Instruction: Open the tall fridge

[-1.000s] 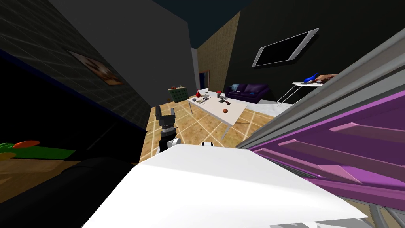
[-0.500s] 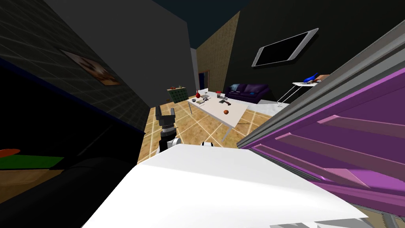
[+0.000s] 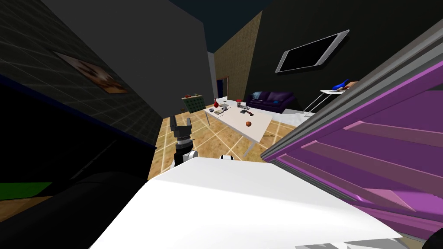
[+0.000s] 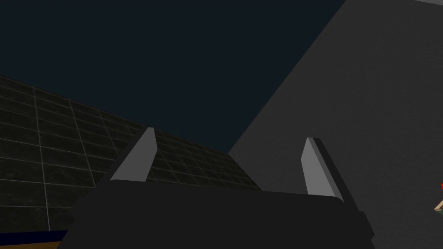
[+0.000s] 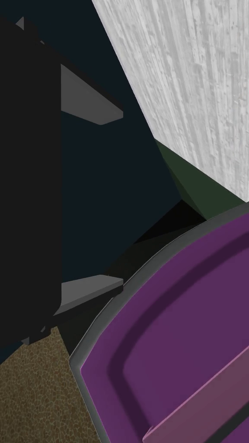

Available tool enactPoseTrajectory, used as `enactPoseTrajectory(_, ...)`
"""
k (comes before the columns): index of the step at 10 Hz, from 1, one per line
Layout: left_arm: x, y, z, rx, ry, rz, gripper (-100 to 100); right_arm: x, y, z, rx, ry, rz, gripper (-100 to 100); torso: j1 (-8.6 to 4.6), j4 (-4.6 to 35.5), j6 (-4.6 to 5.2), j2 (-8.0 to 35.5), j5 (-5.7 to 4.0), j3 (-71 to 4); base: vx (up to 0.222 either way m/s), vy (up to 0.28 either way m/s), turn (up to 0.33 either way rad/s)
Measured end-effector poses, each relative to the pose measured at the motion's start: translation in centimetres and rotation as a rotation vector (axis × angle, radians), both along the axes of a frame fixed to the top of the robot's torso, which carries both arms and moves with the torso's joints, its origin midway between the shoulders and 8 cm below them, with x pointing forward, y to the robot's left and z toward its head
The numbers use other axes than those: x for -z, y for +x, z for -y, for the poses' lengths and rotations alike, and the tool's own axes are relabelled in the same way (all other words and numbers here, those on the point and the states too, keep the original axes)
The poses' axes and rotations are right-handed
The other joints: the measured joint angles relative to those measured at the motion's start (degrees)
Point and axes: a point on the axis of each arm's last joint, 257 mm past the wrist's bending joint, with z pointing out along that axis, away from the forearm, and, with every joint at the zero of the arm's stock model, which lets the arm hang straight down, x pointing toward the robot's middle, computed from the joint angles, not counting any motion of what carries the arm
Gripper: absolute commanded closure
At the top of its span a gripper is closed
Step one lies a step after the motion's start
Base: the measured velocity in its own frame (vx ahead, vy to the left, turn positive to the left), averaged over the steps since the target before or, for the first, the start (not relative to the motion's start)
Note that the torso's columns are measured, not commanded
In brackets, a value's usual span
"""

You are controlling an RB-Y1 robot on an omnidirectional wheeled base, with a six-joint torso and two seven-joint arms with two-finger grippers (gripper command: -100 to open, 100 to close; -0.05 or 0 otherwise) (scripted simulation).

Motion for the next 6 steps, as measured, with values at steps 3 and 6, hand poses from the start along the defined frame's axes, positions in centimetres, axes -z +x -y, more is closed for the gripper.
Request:
enactPoseTrajectory(3, 0.0, 0.0, 0.0, 0.000, 0.000, 0.000, 0, -1.4, 2.4, -0.3, -0.008, 0.010, -0.047, -100, -0.08, 0.1, 0.01, 0.2, -0.03, 0.1, 0.029, 0.007, -0.004)
enactPoseTrajectory(6, 0.0, 0.0, 0.0, 0.000, 0.000, 0.000, 0, -2.5, 4.0, -0.7, 0.002, 0.017, -0.112, -100, -0.03, 0.0, 0.00, 0.0, -0.01, 0.0, 0.011, 0.004, -0.003)
